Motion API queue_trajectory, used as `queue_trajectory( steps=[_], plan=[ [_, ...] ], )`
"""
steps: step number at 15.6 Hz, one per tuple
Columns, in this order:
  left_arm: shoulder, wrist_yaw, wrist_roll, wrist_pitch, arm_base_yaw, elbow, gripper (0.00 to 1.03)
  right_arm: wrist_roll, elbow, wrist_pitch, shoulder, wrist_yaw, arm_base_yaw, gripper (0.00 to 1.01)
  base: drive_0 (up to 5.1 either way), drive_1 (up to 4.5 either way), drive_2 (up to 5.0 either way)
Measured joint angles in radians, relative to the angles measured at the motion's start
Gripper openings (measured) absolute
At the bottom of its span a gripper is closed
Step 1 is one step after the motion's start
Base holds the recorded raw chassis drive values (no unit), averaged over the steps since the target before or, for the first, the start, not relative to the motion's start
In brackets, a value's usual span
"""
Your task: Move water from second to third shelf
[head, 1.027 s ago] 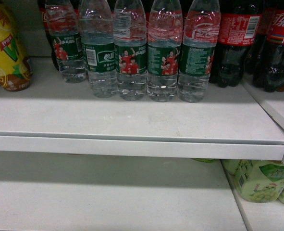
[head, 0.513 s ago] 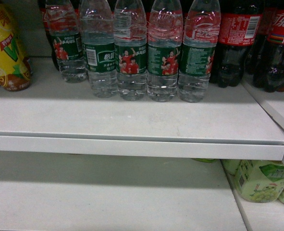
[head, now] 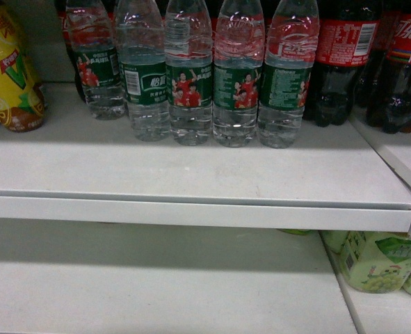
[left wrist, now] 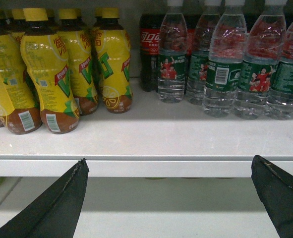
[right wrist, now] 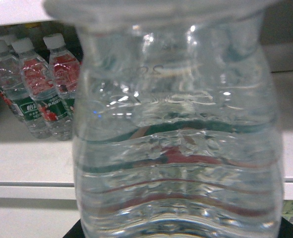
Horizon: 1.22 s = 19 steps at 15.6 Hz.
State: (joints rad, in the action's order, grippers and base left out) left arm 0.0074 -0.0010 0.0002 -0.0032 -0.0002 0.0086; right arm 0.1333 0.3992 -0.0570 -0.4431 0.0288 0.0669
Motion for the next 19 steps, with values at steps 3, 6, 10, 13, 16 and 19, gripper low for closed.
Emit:
queue_trajectory(
  steps=[3, 6, 10, 13, 16, 19],
  plan=[
    [0.0, 0.0, 0.0, 0.0, 0.0, 0.0, 0.98, 0.0, 0.0, 0.0, 0.0, 0.0, 0.0, 0.43, 0.0, 0.0, 0.0],
    [0.0, 0.0, 0.0, 0.0, 0.0, 0.0, 0.98, 0.0, 0.0, 0.0, 0.0, 0.0, 0.0, 0.43, 0.0, 0.0, 0.0],
    [0.0, 0.0, 0.0, -0.001, 0.0, 0.0, 0.98, 0.0, 0.0, -0.002, 0.0, 0.0, 0.0, 0.43, 0.0, 0.0, 0.0],
    [0.0, 0.001, 0.0, -0.004, 0.0, 0.0, 0.98, 0.0, 0.0, -0.002, 0.0, -0.001, 0.0, 0.43, 0.0, 0.0, 0.0],
    [0.0, 0.0, 0.0, -0.001, 0.0, 0.0, 0.98, -0.003, 0.0, -0.001, 0.0, -0.002, 0.0, 0.43, 0.0, 0.0, 0.0],
    [0.0, 0.002, 0.0, -0.001, 0.0, 0.0, 0.98, -0.003, 0.0, 0.003, 0.0, -0.003, 0.0, 0.43, 0.0, 0.0, 0.0]
  ],
)
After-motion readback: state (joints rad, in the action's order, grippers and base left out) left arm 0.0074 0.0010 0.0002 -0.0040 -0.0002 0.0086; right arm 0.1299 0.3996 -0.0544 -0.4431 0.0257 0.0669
